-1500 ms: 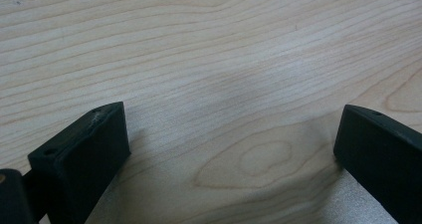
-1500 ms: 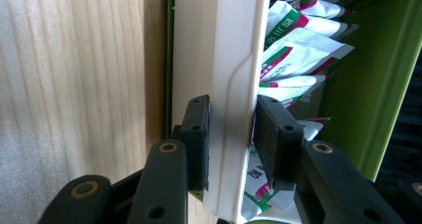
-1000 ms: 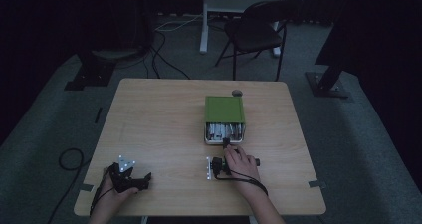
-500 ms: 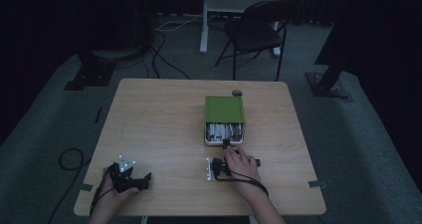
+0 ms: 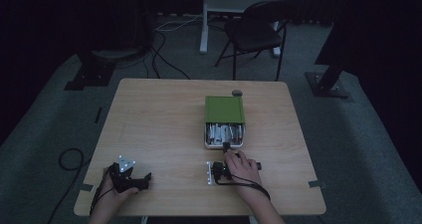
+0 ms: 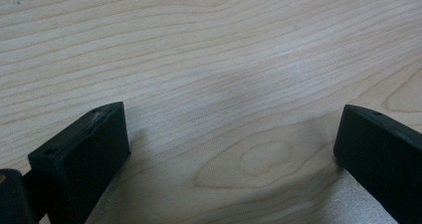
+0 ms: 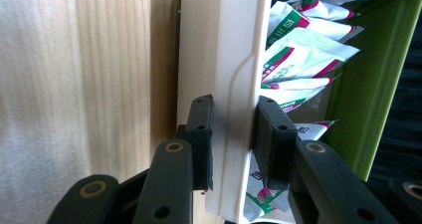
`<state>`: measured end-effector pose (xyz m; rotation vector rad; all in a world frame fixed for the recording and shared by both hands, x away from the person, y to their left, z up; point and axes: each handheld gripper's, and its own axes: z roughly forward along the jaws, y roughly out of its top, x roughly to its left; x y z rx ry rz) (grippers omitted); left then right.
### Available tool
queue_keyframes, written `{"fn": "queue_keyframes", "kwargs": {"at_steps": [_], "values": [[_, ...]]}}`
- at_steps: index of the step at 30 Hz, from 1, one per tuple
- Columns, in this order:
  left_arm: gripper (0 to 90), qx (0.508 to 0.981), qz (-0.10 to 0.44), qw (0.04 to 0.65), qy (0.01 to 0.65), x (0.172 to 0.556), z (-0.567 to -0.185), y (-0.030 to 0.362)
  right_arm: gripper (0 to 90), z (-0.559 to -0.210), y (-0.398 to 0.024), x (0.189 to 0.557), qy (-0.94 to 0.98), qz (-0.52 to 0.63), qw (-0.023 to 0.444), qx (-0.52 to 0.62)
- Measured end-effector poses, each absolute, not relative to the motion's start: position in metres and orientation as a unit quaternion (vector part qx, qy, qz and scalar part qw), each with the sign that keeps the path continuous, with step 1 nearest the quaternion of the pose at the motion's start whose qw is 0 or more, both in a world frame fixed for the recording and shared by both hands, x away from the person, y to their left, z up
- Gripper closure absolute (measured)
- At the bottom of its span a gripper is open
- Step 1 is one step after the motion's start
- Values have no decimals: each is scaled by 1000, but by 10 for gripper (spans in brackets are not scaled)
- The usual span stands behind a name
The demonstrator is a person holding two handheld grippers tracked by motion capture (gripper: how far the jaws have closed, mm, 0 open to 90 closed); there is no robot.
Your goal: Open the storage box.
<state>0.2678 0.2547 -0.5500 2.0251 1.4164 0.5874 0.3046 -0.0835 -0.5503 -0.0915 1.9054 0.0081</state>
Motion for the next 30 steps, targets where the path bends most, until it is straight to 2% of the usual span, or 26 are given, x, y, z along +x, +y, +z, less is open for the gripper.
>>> {"fn": "queue_keyframes", "kwargs": {"at_steps": [30], "values": [[16, 761, 221, 296, 533, 268, -550, 255, 710, -550, -87, 263, 819, 15, 571, -53]]}}
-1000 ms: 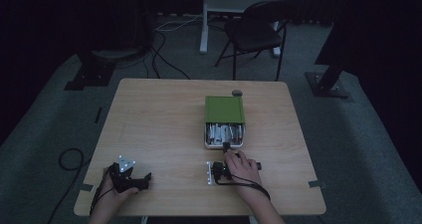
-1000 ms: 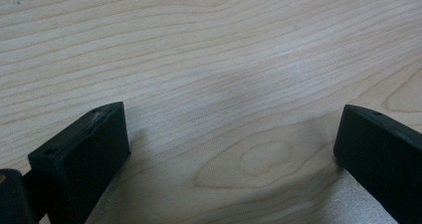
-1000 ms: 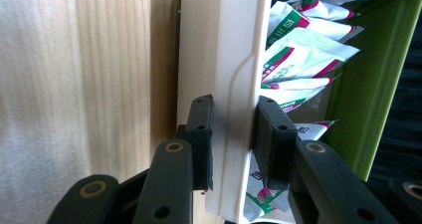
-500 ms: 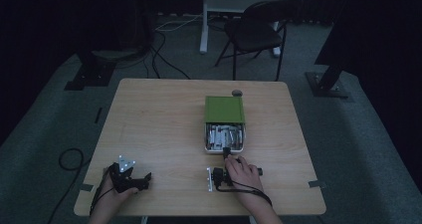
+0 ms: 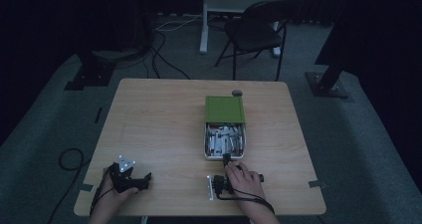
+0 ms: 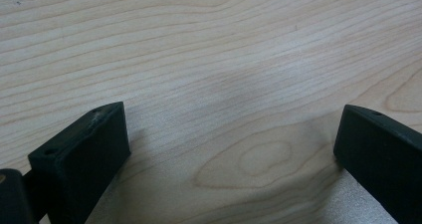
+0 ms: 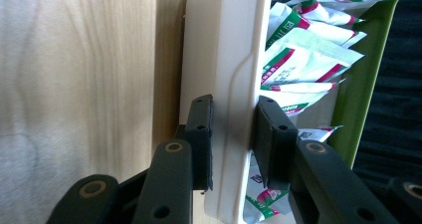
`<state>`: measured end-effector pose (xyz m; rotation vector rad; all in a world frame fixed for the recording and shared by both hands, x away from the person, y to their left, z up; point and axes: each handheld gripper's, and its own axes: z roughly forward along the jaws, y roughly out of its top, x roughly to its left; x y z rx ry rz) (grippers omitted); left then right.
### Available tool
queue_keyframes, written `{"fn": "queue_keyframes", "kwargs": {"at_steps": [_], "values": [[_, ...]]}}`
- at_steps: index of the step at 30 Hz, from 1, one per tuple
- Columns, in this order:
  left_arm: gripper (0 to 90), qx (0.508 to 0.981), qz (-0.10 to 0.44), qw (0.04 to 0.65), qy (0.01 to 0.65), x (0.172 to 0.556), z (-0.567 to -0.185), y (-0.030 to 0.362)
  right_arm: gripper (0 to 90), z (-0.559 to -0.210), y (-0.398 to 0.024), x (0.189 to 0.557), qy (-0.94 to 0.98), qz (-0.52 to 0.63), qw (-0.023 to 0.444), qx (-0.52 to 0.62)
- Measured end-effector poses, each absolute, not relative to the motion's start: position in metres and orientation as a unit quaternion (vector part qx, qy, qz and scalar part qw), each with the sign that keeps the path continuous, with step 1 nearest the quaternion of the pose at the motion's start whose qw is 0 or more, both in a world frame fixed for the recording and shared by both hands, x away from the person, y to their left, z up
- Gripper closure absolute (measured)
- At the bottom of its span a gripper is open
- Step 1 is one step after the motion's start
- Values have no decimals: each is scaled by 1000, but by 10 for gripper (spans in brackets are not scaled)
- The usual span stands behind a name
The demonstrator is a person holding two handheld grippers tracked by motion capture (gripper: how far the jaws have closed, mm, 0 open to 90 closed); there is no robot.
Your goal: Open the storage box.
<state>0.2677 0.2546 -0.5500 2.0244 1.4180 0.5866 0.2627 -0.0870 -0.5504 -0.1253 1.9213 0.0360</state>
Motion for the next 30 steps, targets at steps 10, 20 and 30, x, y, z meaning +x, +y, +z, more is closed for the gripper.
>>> {"fn": "queue_keyframes", "kwargs": {"at_steps": [10, 20, 30], "values": [[16, 761, 221, 297, 533, 268, -550, 255, 710, -551, -89, 253, 818, 19, 572, -57], [16, 761, 221, 296, 533, 268, -550, 255, 711, -554, -90, 245, 821, 25, 567, -60], [16, 761, 221, 296, 533, 268, -550, 255, 713, -553, -94, 236, 823, 35, 563, -63]]}}
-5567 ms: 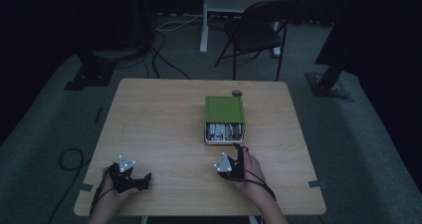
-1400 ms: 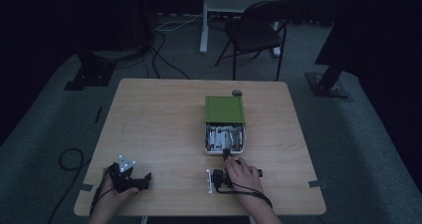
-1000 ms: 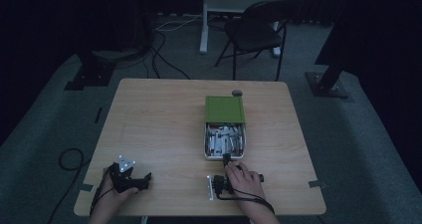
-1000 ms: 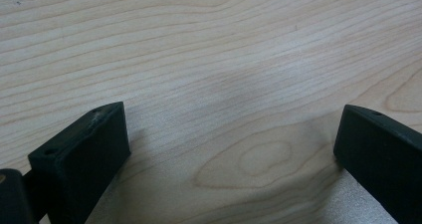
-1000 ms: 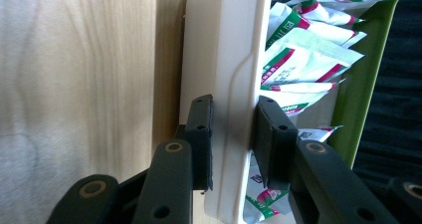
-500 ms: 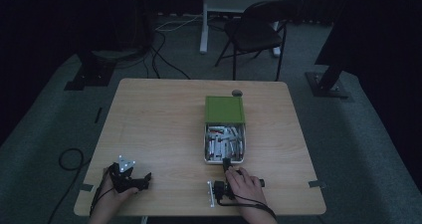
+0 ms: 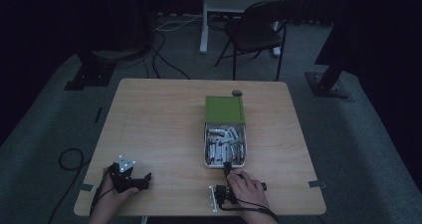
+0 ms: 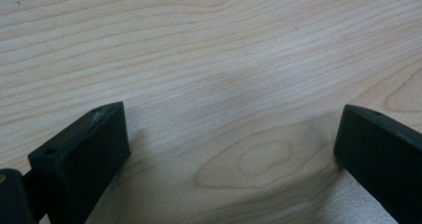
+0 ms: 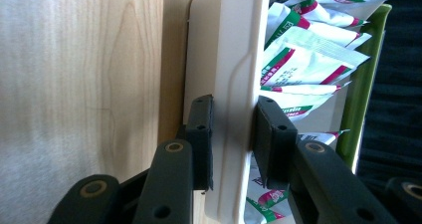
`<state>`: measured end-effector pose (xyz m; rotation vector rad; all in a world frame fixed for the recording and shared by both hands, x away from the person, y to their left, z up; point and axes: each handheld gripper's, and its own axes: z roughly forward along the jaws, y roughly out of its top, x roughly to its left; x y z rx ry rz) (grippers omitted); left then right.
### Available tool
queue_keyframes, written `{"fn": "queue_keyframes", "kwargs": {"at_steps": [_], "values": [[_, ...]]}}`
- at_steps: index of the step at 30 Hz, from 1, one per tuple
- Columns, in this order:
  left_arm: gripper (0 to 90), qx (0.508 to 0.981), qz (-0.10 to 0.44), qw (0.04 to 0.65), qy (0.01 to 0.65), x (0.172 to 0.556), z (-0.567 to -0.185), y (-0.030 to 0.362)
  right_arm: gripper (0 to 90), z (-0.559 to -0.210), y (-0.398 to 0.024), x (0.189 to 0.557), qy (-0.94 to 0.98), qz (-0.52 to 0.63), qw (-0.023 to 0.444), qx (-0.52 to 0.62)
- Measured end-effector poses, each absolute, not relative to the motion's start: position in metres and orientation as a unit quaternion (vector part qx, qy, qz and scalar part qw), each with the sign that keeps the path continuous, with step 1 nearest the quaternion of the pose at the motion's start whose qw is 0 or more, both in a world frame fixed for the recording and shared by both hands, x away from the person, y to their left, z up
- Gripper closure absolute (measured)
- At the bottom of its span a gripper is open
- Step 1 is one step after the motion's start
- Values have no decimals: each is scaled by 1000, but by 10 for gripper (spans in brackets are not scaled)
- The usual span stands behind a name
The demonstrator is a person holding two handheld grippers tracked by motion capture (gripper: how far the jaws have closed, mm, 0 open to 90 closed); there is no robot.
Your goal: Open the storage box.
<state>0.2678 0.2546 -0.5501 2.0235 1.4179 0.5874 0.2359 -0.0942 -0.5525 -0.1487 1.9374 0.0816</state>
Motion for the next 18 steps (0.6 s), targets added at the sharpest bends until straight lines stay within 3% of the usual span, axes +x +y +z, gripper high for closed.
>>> {"fn": "queue_keyframes", "kwargs": {"at_steps": [18], "values": [[16, 761, 221, 296, 533, 268, -550, 255, 715, -551, -99, 224, 827, 41, 557, -62]]}}
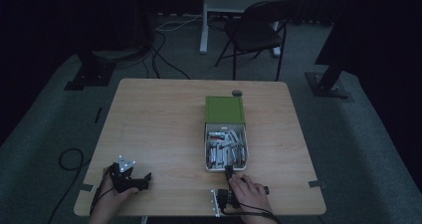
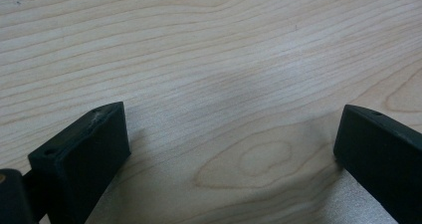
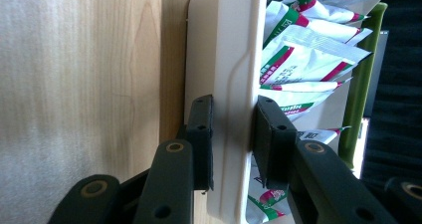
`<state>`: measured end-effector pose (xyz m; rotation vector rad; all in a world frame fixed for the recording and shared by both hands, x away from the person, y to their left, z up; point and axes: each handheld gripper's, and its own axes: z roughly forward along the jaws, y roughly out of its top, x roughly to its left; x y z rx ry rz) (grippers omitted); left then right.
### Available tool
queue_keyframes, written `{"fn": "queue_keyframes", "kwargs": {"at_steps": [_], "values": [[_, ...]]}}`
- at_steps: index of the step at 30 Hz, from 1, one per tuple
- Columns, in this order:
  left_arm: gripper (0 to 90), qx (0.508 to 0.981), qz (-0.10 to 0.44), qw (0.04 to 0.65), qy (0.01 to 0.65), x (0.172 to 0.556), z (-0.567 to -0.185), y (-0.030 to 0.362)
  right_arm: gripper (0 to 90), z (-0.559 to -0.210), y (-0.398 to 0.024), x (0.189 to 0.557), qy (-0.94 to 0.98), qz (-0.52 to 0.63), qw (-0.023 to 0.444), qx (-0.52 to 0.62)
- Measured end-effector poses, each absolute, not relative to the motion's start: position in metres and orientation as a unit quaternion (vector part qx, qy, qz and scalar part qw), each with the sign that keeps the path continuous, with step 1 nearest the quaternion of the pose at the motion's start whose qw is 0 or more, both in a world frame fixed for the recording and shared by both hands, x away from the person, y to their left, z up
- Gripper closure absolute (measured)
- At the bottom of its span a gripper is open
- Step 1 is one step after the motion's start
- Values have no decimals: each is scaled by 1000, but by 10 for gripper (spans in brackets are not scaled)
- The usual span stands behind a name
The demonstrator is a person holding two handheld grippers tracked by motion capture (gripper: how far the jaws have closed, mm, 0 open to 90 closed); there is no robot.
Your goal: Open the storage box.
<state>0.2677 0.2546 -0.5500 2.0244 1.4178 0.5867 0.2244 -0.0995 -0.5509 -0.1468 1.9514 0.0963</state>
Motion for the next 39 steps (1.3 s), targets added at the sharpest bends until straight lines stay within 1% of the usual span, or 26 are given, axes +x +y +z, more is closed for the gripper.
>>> {"fn": "queue_keyframes", "kwargs": {"at_steps": [8, 11, 16, 17, 19, 21, 22, 26, 30, 31, 33, 36, 39], "values": [[16, 761, 221, 296, 533, 268, -550, 255, 715, -549, -101, 223, 832, 47, 550, -54], [16, 761, 221, 296, 533, 268, -550, 255, 714, -546, -100, 223, 839, 57, 540, -44], [16, 761, 221, 296, 533, 268, -550, 255, 713, -545, -100, 223, 840, 54, 537, -55], [16, 761, 221, 297, 533, 268, -550, 255, 658, -543, -100, 224, 841, 52, 536, -48], [16, 761, 221, 297, 533, 268, -550, 255, 617, -539, -100, 224, 846, 57, 528, -40], [16, 761, 221, 297, 533, 268, -550, 255, 602, -536, -100, 224, 848, 60, 525, -37], [16, 761, 221, 296, 533, 268, -550, 255, 608, -531, -100, 222, 854, 72, 514, -32], [16, 761, 221, 296, 533, 268, -550, 255, 614, -522, -100, 219, 851, 91, 517, -31], [16, 761, 221, 296, 533, 268, -550, 255, 613, -500, -103, 219, 842, 165, 513, 10], [16, 761, 221, 296, 533, 268, -550, 255, 613, -500, -103, 219, 842, 165, 513, 10], [16, 761, 221, 296, 533, 268, -550, 255, 611, -490, -108, 223, 840, 202, 502, 38], [16, 761, 221, 296, 533, 268, -550, 255, 613, -486, -112, 226, 838, 217, 498, 53], [16, 762, 221, 296, 533, 268, -550, 255, 613, -481, -119, 230, 833, 259, 480, 87]]}}
